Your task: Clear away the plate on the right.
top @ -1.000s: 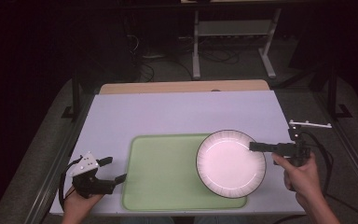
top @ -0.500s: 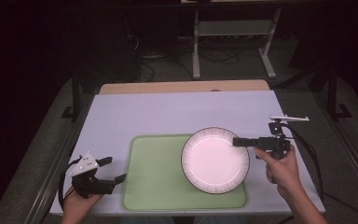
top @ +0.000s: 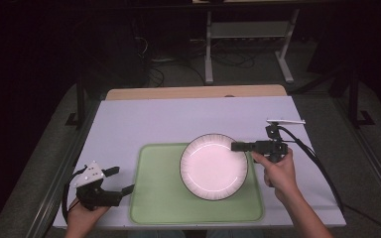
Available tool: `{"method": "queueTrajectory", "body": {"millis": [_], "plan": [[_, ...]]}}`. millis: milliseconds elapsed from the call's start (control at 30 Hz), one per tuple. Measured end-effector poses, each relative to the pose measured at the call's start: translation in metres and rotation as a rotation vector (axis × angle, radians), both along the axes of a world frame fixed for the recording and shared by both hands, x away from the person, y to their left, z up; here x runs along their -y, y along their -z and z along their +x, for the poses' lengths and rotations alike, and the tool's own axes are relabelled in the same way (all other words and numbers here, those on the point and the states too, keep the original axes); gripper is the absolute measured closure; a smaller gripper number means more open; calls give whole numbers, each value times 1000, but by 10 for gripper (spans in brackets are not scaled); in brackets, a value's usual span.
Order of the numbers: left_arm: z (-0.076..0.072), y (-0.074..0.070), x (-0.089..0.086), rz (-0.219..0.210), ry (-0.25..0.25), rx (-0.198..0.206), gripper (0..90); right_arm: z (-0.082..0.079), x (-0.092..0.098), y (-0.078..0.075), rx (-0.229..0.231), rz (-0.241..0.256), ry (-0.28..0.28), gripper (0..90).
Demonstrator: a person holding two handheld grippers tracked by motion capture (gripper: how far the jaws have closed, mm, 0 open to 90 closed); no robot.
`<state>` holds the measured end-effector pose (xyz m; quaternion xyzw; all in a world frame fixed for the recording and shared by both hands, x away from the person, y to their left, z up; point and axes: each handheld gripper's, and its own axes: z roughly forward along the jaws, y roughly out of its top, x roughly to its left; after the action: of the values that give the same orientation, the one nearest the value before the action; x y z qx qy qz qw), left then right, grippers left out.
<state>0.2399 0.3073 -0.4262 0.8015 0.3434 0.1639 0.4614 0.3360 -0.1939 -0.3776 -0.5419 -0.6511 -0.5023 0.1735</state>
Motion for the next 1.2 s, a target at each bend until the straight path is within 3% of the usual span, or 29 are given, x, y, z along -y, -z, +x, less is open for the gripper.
{"method": "queueTrajectory", "body": {"millis": [267, 633, 1200], "plan": [[0, 0, 0, 0, 3, 2, 141, 7, -16, 5, -10, -6, -4, 755], [0, 0, 0, -4, 1, 3, 141, 15, -32, 25, -42, -7, 30, 755], [0, -1, 0, -6, 3, 4, 141, 16, -50, 52, -70, -58, 44, 749]]}}
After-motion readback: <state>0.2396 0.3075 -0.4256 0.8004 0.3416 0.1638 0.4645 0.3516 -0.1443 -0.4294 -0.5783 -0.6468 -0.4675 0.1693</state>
